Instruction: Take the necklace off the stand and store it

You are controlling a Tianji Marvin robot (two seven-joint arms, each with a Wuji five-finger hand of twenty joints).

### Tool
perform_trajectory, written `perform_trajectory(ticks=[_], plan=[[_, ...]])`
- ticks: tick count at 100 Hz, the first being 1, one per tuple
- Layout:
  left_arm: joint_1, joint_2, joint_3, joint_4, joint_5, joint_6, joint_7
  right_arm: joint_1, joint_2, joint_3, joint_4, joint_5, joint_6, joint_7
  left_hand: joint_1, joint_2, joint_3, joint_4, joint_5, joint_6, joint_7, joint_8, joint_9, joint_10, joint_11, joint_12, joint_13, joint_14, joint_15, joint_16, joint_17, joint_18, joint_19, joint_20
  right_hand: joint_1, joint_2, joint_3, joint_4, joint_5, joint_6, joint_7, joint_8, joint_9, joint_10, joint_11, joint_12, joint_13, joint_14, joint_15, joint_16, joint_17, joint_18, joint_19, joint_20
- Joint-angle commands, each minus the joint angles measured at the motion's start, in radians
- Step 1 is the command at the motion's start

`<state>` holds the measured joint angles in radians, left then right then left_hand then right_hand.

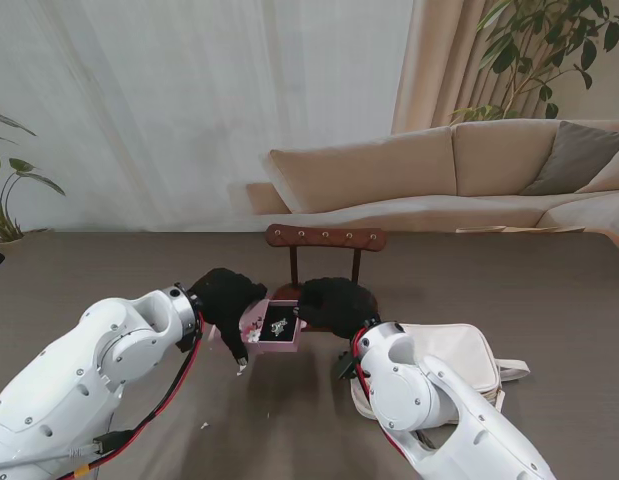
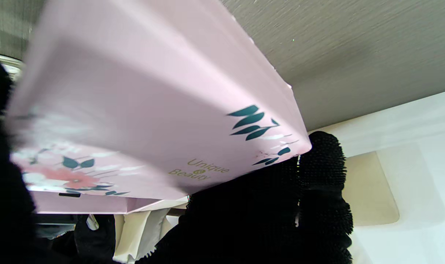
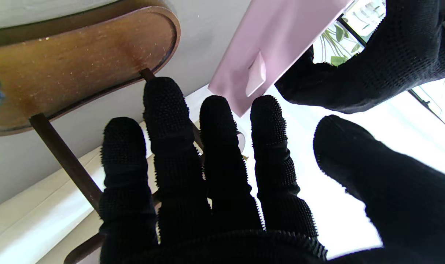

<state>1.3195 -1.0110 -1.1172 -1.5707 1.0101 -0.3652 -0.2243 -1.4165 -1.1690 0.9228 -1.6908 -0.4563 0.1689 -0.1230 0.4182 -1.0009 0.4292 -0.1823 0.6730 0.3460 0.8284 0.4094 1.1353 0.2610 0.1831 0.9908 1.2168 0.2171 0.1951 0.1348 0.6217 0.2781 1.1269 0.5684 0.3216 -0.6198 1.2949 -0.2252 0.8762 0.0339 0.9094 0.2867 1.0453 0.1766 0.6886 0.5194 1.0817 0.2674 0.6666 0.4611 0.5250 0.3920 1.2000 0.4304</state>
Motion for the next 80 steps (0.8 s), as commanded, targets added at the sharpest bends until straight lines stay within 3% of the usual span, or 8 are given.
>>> perform_trajectory(ticks=[1,80], plan=[[-0.001,-0.005,-0.003,-0.010,-0.003,-0.002,-0.016,-0.002,-0.006,-0.007,0.003,0.012,0.002,0.014,0.527,0.139,0.549,-0.007,0.115,-0.174,0.649,0.064,0.120,-0.109,0.166,0.095,0.094,-0.150,0.134,0.005,0.001,0.025,0.075,0.020,-0.035,0.022,-0.026,0.027,-0.014,0.005,-0.013,0.003,-0.021,-0.011,-0.008,-0.007,-0.006,-0.004,0.002,-0.004,-0.061,-0.029,-0.003,0.009],[-0.034,-0.011,0.045,0.011,-0.038,0.018,-0.003,-0.011,-0.055,-0.055,-0.007,0.202,0.045,-0.046,0.527,0.138,0.548,-0.008,0.115,-0.174,0.649,0.064,0.121,-0.110,0.165,0.094,0.093,-0.151,0.136,0.004,0.001,0.024,0.076,0.021,0.003,0.017,-0.012,-0.003,0.000,0.037,-0.005,0.009,-0.020,0.001,-0.004,-0.008,-0.002,0.003,0.004,-0.003,-0.064,-0.025,-0.007,0.010]])
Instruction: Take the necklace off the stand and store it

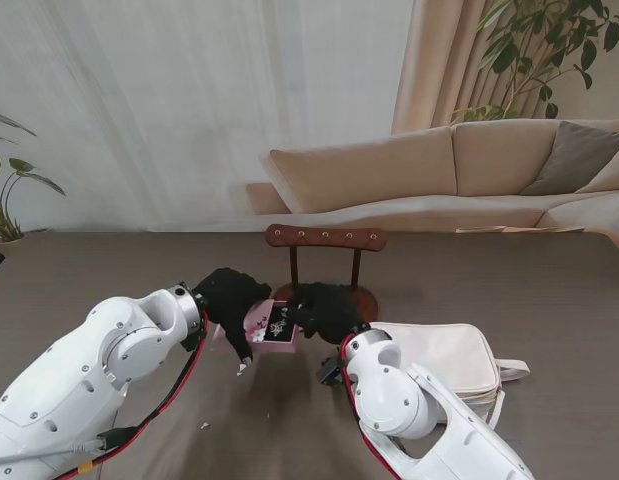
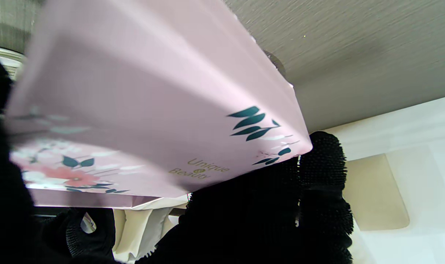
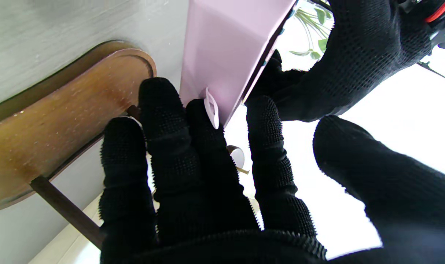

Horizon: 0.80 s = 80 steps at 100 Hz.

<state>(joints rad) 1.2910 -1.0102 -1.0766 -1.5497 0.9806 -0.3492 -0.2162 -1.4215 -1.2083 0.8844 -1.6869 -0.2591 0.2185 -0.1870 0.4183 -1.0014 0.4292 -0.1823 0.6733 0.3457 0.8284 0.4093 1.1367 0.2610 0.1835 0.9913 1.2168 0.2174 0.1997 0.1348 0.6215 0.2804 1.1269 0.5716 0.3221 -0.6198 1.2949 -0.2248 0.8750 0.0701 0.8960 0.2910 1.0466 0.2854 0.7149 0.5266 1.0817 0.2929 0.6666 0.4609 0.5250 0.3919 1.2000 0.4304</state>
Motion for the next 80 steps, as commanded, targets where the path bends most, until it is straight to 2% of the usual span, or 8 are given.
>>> perform_trajectory(ticks=[1,24,57,80], plan=[[-0.006,-0.012,0.005,-0.009,-0.009,0.002,-0.010,-0.006,-0.016,-0.017,-0.011,0.006,-0.005,0.018,0.527,0.139,0.548,-0.008,0.115,-0.174,0.649,0.064,0.120,-0.110,0.165,0.094,0.093,-0.151,0.131,0.004,0.001,0.022,0.076,0.018,0.002,0.017,-0.012,-0.004,0.001,0.001,0.008,0.005,-0.022,-0.108,-0.030,-0.015,-0.002,-0.022,0.004,-0.002,-0.064,-0.025,-0.007,0.010],[-0.003,-0.013,0.009,-0.011,-0.013,0.005,-0.002,0.001,-0.028,-0.031,-0.008,0.047,-0.007,0.004,0.527,0.138,0.549,-0.008,0.115,-0.174,0.649,0.064,0.120,-0.108,0.165,0.094,0.094,-0.148,0.133,0.005,0.002,0.022,0.076,0.018,0.026,0.027,-0.013,-0.017,-0.017,0.007,0.012,0.002,-0.034,-0.105,-0.030,-0.015,-0.006,-0.021,0.003,-0.003,-0.067,-0.024,-0.009,0.010],[0.016,-0.014,-0.005,-0.022,-0.006,0.013,0.005,0.010,-0.052,-0.048,0.019,0.153,-0.022,-0.015,0.527,0.140,0.548,-0.009,0.115,-0.174,0.649,0.064,0.120,-0.108,0.165,0.093,0.093,-0.150,0.133,0.005,0.004,0.024,0.078,0.019,0.074,0.041,-0.016,-0.045,-0.055,0.027,0.036,-0.014,-0.067,-0.087,-0.021,-0.015,-0.015,-0.010,0.006,-0.001,-0.072,-0.024,-0.012,0.011],[0.029,-0.014,-0.017,-0.029,-0.005,0.017,0.006,0.013,-0.060,-0.055,0.026,0.179,-0.026,-0.025,0.526,0.138,0.546,-0.009,0.115,-0.174,0.649,0.064,0.122,-0.108,0.165,0.092,0.093,-0.150,0.134,0.005,0.004,0.024,0.078,0.018,0.098,0.049,-0.020,-0.058,-0.076,0.034,0.051,-0.024,-0.082,-0.083,-0.013,-0.018,-0.014,-0.009,0.014,-0.001,-0.070,-0.028,-0.010,0.014]])
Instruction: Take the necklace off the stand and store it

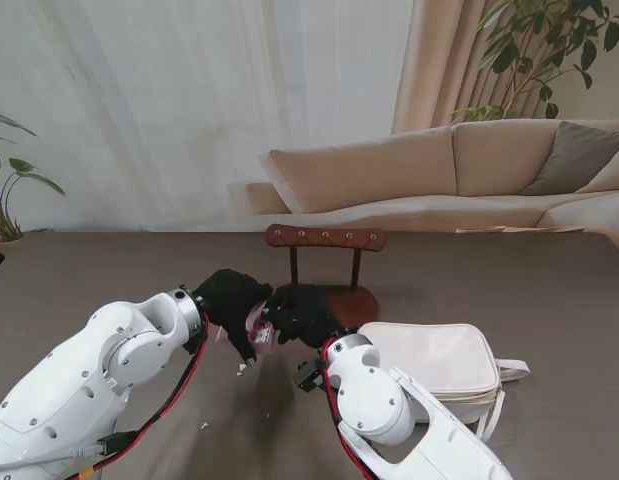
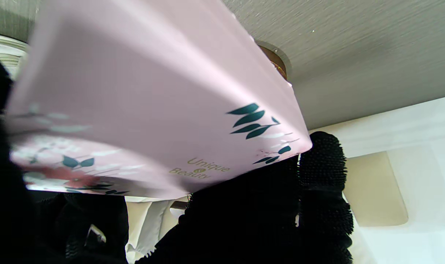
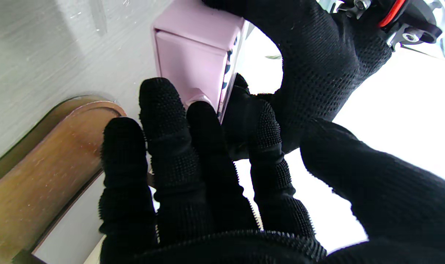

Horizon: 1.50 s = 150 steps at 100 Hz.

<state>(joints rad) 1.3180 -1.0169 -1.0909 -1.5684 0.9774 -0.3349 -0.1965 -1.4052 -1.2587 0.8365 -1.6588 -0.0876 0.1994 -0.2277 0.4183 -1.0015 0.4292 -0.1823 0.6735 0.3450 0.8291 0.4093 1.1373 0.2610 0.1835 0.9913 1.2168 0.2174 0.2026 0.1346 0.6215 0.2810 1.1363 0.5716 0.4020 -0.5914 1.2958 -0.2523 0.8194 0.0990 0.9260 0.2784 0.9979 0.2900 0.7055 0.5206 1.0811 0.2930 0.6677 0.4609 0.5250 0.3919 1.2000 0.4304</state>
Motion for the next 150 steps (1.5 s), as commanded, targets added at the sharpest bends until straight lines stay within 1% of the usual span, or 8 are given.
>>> perform_trajectory(ticks=[1,21,53,59,65,87,122,150], plan=[[0.002,-0.007,-0.003,-0.011,-0.002,0.003,-0.013,-0.003,-0.009,-0.007,-0.002,0.009,-0.007,0.016,0.526,0.139,0.547,-0.009,0.115,-0.173,0.648,0.064,0.121,-0.108,0.165,0.092,0.092,-0.151,0.131,0.005,0.004,0.024,0.069,0.018,0.018,0.021,-0.022,-0.031,-0.022,0.005,0.021,-0.012,-0.034,-0.087,-0.004,-0.012,-0.013,-0.008,0.013,-0.001,-0.070,-0.028,-0.011,0.014],[0.005,-0.008,-0.006,-0.010,-0.004,-0.001,-0.011,0.001,-0.007,-0.006,0.001,-0.002,-0.011,0.020,0.526,0.140,0.546,-0.010,0.115,-0.173,0.648,0.064,0.120,-0.108,0.164,0.091,0.093,-0.151,0.131,0.005,0.003,0.023,0.068,0.018,0.008,0.025,-0.026,-0.028,-0.040,0.005,0.022,-0.019,-0.042,-0.087,0.000,-0.015,-0.012,-0.013,0.015,-0.003,-0.069,-0.029,-0.011,0.014],[0.021,-0.006,-0.022,-0.018,0.000,0.001,-0.016,-0.007,0.011,0.032,-0.023,-0.022,-0.011,0.047,0.527,0.142,0.545,-0.009,0.114,-0.174,0.648,0.064,0.119,-0.107,0.163,0.091,0.091,-0.150,0.129,0.002,0.002,0.023,0.067,0.018,-0.090,0.047,-0.032,0.061,-0.045,-0.008,-0.041,0.006,-0.067,-0.089,-0.003,-0.023,-0.042,-0.003,0.006,-0.006,-0.090,-0.013,-0.028,0.015],[0.024,-0.006,-0.025,-0.019,0.001,0.002,-0.017,-0.008,0.016,0.044,-0.028,-0.042,-0.011,0.050,0.527,0.141,0.544,-0.010,0.114,-0.174,0.648,0.064,0.119,-0.107,0.163,0.091,0.091,-0.150,0.129,0.002,0.002,0.024,0.067,0.018,-0.110,0.057,-0.037,0.085,-0.046,-0.010,-0.058,0.024,-0.074,-0.092,-0.005,-0.024,-0.055,0.003,0.002,-0.007,-0.096,-0.005,-0.036,0.016],[0.027,-0.006,-0.029,-0.020,0.001,0.001,-0.018,-0.010,0.024,0.059,-0.039,-0.075,-0.001,0.056,0.528,0.141,0.544,-0.010,0.114,-0.174,0.648,0.064,0.119,-0.107,0.163,0.091,0.091,-0.150,0.129,0.002,0.001,0.024,0.067,0.018,-0.147,0.069,-0.047,0.144,-0.039,-0.009,-0.099,0.095,-0.077,-0.092,-0.011,-0.027,-0.065,0.009,-0.011,-0.011,-0.101,0.005,-0.049,0.020],[0.038,-0.004,-0.039,-0.023,-0.001,0.002,-0.028,-0.028,0.061,0.125,-0.074,-0.215,0.001,0.092,0.530,0.144,0.543,-0.009,0.114,-0.174,0.647,0.064,0.118,-0.106,0.163,0.091,0.091,-0.148,0.128,0.001,-0.001,0.024,0.068,0.019,-0.190,0.060,-0.121,0.145,-0.046,-0.030,-0.136,0.117,-0.093,-0.098,-0.033,-0.035,-0.094,0.010,-0.046,-0.023,-0.110,0.009,-0.066,0.017],[0.072,-0.001,-0.068,-0.037,0.006,0.002,-0.042,-0.130,0.146,0.307,-0.125,-0.402,-0.175,0.279,0.529,0.145,0.539,-0.010,0.114,-0.174,0.647,0.064,0.118,-0.105,0.162,0.091,0.091,-0.148,0.127,0.001,-0.003,0.024,0.068,0.019,-0.236,0.044,-0.235,0.142,-0.137,-0.090,-0.188,0.123,-0.225,-0.135,-0.063,-0.042,-0.233,-0.034,-0.121,-0.043,-0.189,-0.043,-0.126,0.017],[0.092,0.000,-0.083,-0.039,0.009,0.007,-0.044,-0.216,0.190,0.447,-0.120,-0.544,-0.342,0.389,0.530,0.145,0.537,-0.010,0.114,-0.174,0.647,0.064,0.117,-0.104,0.162,0.091,0.091,-0.148,0.126,0.001,-0.003,0.025,0.069,0.020,-0.259,0.054,-0.376,0.146,-0.258,-0.137,-0.245,0.107,-0.379,-0.176,-0.102,-0.071,-0.378,-0.079,-0.213,-0.078,-0.280,-0.094,-0.239,0.025]])
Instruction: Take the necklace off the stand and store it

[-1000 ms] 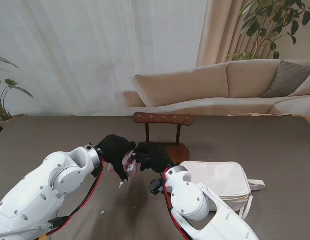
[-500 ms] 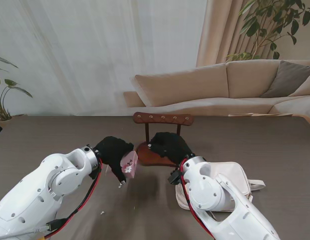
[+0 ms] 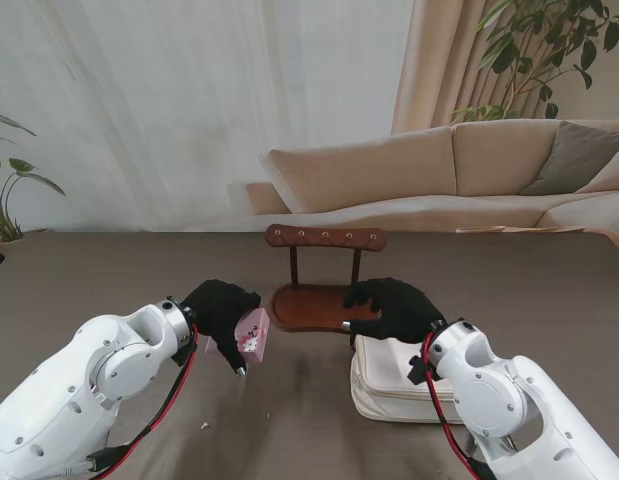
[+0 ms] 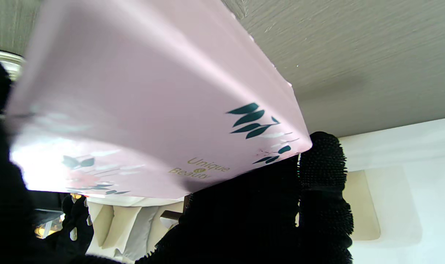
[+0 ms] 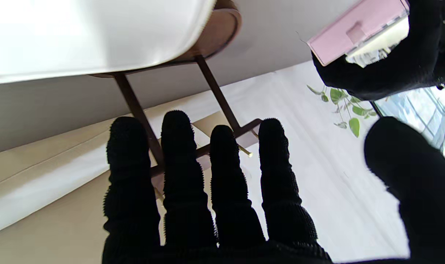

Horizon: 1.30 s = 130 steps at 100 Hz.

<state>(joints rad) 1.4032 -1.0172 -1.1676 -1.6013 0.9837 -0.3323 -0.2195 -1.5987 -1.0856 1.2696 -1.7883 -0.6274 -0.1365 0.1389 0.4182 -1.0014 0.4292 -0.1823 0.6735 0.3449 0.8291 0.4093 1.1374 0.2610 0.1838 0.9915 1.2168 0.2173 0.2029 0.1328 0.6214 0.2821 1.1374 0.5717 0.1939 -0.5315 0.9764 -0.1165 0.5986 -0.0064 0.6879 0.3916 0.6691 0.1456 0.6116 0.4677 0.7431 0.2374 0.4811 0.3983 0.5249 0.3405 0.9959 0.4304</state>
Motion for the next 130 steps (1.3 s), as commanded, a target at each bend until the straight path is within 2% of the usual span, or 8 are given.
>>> perform_trajectory(ticks=[1,9,20,38,69,88,111,130], plan=[[0.008,0.000,-0.007,-0.007,0.003,0.004,-0.021,-0.026,0.019,0.019,0.009,-0.009,-0.012,0.025,0.530,0.146,0.537,-0.010,0.114,-0.174,0.647,0.064,0.117,-0.105,0.162,0.091,0.091,-0.148,0.126,0.002,-0.003,0.024,0.068,0.020,-0.050,-0.003,-0.070,0.011,-0.043,-0.033,-0.011,-0.009,-0.056,-0.035,-0.010,-0.021,-0.047,-0.026,-0.035,-0.019,-0.283,-0.045,-0.046,0.024],[0.018,0.000,-0.015,-0.012,0.006,0.007,-0.022,-0.052,0.028,0.057,0.009,-0.046,-0.052,0.050,0.530,0.145,0.537,-0.010,0.114,-0.174,0.647,0.064,0.117,-0.103,0.161,0.091,0.091,-0.148,0.126,0.002,-0.003,0.024,0.068,0.020,-0.050,0.015,-0.134,0.016,-0.081,-0.041,-0.031,-0.021,-0.100,-0.046,-0.027,-0.035,-0.093,-0.038,-0.076,-0.038,-0.316,-0.061,-0.099,0.022],[0.028,0.001,-0.025,-0.019,0.010,0.011,-0.025,-0.085,0.040,0.107,0.007,-0.112,-0.114,0.079,0.531,0.146,0.536,-0.010,0.114,-0.174,0.647,0.064,0.116,-0.102,0.161,0.091,0.091,-0.148,0.125,0.002,-0.004,0.025,0.067,0.020,-0.058,0.070,-0.288,0.052,-0.139,-0.059,-0.069,-0.044,-0.162,-0.065,-0.062,-0.060,-0.162,-0.054,-0.155,-0.074,-0.361,-0.082,-0.199,0.022],[0.043,0.001,-0.037,-0.030,0.016,0.015,-0.030,-0.133,0.052,0.169,0.008,-0.220,-0.183,0.097,0.532,0.145,0.535,-0.009,0.114,-0.174,0.646,0.064,0.117,-0.103,0.161,0.091,0.091,-0.146,0.125,0.002,-0.004,0.026,0.068,0.020,-0.167,0.032,-0.200,0.062,-0.226,-0.029,-0.121,-0.068,-0.261,-0.069,-0.114,-0.091,-0.260,-0.073,-0.267,-0.126,-0.431,-0.111,-0.359,-0.006],[0.056,0.002,-0.045,-0.042,0.017,0.024,-0.041,-0.164,0.061,0.206,0.023,-0.333,-0.230,0.090,0.532,0.145,0.534,-0.009,0.113,-0.174,0.645,0.064,0.117,-0.102,0.161,0.091,0.092,-0.147,0.125,0.003,-0.004,0.026,0.068,0.020,-0.246,0.056,-0.193,0.056,-0.395,0.122,-0.163,-0.129,-0.433,-0.005,-0.180,-0.192,-0.430,-0.059,-0.440,-0.247,-0.518,-0.134,-0.632,-0.042],[0.063,0.002,-0.051,-0.048,0.018,0.026,-0.046,-0.153,0.064,0.192,0.042,-0.403,-0.228,0.067,0.532,0.146,0.534,-0.009,0.113,-0.174,0.645,0.064,0.117,-0.102,0.161,0.091,0.090,-0.147,0.125,0.003,-0.003,0.025,0.068,0.020,-0.267,0.052,-0.187,0.055,-0.485,0.221,-0.159,-0.154,-0.497,0.030,-0.200,-0.227,-0.505,-0.038,-0.478,-0.284,-0.576,-0.141,-0.687,-0.039],[0.070,0.003,-0.056,-0.052,0.020,0.027,-0.049,-0.142,0.069,0.176,0.060,-0.484,-0.254,0.033,0.531,0.146,0.534,-0.009,0.113,-0.174,0.645,0.064,0.117,-0.103,0.161,0.091,0.092,-0.148,0.126,0.004,-0.003,0.025,0.068,0.020,-0.276,0.045,-0.186,0.051,-0.501,0.256,-0.148,-0.172,-0.498,0.032,-0.215,-0.242,-0.512,-0.048,-0.479,-0.295,-0.580,-0.138,-0.699,-0.034],[0.076,0.003,-0.062,-0.055,0.023,0.027,-0.050,-0.152,0.070,0.183,0.055,-0.488,-0.278,0.027,0.532,0.145,0.534,-0.009,0.113,-0.174,0.645,0.064,0.118,-0.102,0.161,0.091,0.092,-0.147,0.127,0.004,-0.003,0.024,0.069,0.020,-0.282,0.044,-0.188,0.045,-0.505,0.259,-0.134,-0.186,-0.496,0.025,-0.214,-0.244,-0.508,-0.054,-0.470,-0.295,-0.582,-0.138,-0.705,-0.030]])
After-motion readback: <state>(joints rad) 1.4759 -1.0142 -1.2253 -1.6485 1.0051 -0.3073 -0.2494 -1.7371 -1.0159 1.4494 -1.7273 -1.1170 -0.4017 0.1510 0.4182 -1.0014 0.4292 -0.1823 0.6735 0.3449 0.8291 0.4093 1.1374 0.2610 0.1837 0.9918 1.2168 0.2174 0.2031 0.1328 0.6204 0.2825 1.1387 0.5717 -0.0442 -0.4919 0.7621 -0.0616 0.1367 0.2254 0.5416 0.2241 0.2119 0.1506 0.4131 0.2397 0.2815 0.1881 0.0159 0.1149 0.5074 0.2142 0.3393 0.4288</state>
